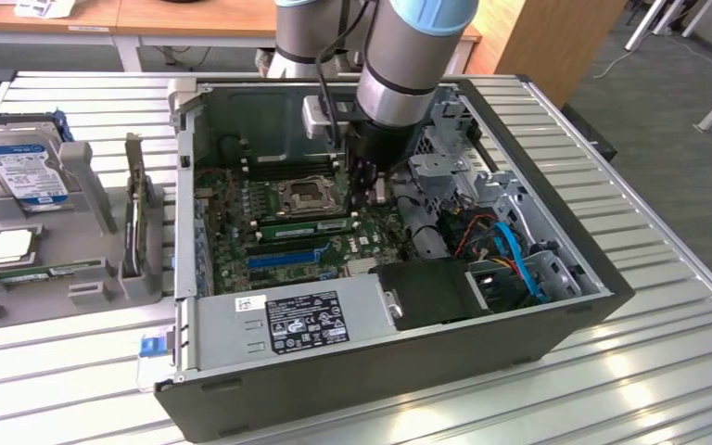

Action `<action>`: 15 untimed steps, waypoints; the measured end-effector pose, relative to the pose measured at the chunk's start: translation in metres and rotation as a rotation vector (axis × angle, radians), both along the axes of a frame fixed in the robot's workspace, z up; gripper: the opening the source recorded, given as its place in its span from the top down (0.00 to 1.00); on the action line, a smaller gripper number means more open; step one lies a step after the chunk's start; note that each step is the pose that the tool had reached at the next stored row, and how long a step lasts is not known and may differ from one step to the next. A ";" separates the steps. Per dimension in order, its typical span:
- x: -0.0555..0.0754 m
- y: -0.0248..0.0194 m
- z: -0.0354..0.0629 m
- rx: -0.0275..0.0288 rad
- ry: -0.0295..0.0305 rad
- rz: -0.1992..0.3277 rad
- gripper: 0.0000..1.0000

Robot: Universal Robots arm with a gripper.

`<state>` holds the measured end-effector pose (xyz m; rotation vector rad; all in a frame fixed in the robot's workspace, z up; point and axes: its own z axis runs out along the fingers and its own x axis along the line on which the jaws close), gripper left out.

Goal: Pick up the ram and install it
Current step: 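Press down the ram until it locks into place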

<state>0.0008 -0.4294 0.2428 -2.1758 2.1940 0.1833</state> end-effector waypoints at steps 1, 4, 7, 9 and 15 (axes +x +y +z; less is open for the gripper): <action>0.000 0.0000 -0.0011 0.0001 0.0000 0.000 0.90; 0.000 0.0000 -0.0072 0.0005 0.0000 0.000 0.90; 0.000 0.0000 -0.0084 0.0006 0.0000 0.000 0.90; 0.001 0.0000 -0.0085 0.0017 0.0000 0.001 0.90; 0.002 -0.0001 -0.0102 0.0027 0.0000 0.001 0.90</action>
